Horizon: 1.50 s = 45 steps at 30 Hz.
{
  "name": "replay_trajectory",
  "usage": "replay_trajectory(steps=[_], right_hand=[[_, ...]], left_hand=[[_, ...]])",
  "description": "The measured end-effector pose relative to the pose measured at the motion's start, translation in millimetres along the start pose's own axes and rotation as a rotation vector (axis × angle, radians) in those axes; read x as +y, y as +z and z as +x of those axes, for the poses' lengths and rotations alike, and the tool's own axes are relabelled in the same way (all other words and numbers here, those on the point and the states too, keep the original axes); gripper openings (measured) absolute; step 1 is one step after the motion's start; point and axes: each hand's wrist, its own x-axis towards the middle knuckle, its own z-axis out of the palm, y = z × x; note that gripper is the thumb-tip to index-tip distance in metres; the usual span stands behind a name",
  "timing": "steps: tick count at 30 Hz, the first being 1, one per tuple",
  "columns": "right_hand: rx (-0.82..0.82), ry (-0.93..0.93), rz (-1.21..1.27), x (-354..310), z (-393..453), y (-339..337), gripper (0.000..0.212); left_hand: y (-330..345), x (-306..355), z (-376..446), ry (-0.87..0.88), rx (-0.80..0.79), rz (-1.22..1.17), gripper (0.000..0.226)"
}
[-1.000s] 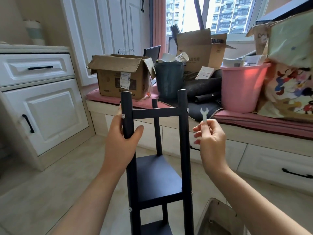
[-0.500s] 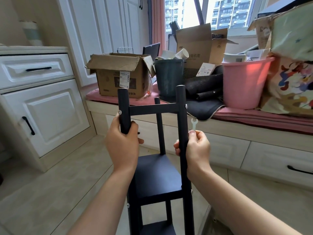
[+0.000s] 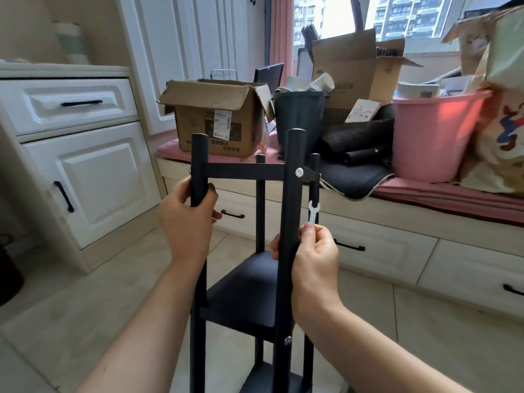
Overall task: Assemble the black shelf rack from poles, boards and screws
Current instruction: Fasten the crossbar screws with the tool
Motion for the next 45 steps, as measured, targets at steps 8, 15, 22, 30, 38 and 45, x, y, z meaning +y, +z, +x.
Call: replay_trajectory(steps=[8,15,22,30,38,45], right_hand=[[-0.079,-0.045,-0.011,7.0,-3.2,20.6,0.026],[-0.128,-0.031,-0.027,3.0,-6.0,31.7,0.026],[-0.144,-0.028,-0.033,2.4,-9.3,36.7,0.025],[-0.115,0.063,-0.133,12.5,11.4,21.5,0.023],[-0.116,-0.114,-0.352,3.2,37.1,-2.7,0.021],[-0.142,-0.201,-0.474,-2.8,43.9,-11.6,0.019]], left_hand=[[-12.8,5.4,2.3,-0.066,0.023,0.091,0.027],[-4.0,44.3,-30.7,0.224,-0.034,0.097,0.009],[5.1,46.6,-41.3,0.007,-0.281,-0.004,0.016],[4.3,41.1,-40.0,-0.052,-0.358,-0.136,0.025],[14.0,34.4,-50.7,-0.151,-0.424,-0.375,0.018],[15.8,32.1,-54.7,-0.160,-0.412,-0.461,0.021]])
